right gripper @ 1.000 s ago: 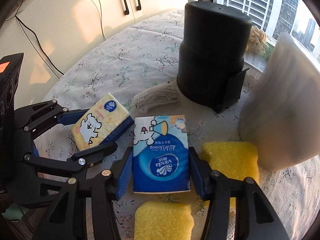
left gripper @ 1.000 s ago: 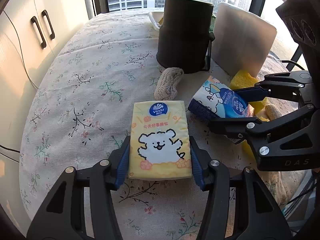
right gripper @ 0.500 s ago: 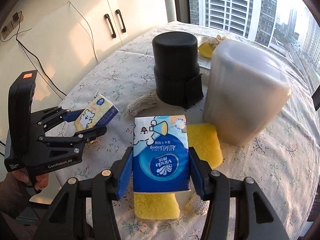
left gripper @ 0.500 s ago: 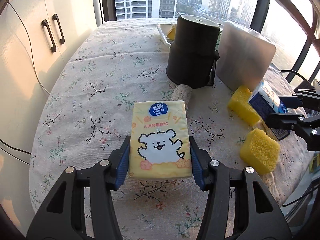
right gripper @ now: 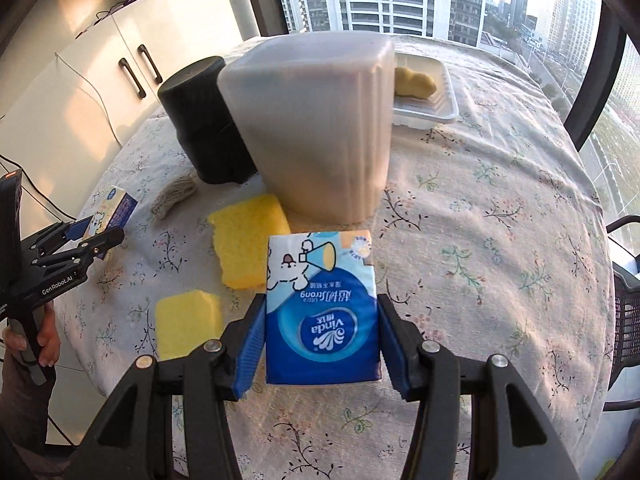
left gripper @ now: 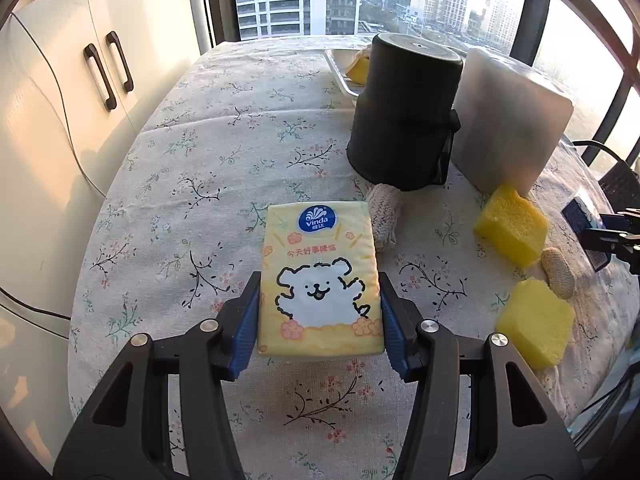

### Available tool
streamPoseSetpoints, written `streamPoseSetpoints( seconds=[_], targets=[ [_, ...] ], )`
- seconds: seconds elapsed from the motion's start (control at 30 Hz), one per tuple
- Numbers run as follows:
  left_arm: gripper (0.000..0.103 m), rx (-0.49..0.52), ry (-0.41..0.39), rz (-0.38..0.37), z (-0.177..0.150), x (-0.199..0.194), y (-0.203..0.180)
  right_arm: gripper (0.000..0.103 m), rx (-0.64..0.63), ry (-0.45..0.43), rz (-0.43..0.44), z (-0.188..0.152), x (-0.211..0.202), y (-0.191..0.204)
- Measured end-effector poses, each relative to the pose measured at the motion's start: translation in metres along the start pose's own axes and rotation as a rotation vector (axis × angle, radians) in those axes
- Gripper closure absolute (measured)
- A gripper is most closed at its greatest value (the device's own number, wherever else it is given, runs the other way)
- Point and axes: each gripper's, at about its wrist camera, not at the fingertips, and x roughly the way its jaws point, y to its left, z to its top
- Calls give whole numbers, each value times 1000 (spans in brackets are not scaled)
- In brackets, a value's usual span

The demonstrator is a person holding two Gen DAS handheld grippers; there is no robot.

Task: Organize soft objects
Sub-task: 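Carry both tissue packs over to the white tray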

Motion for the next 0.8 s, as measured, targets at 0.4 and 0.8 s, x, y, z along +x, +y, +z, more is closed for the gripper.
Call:
streamPoseSetpoints(
  seconds=[0.4, 0.8],
  targets=[
    [53, -10, -18, 58, 43, 16, 19, 48, 82, 5, -45, 16, 4, -45],
    [53, -70, -13, 86, 99, 46, 61, 48, 133, 4, -89, 59, 15, -86]
  ],
)
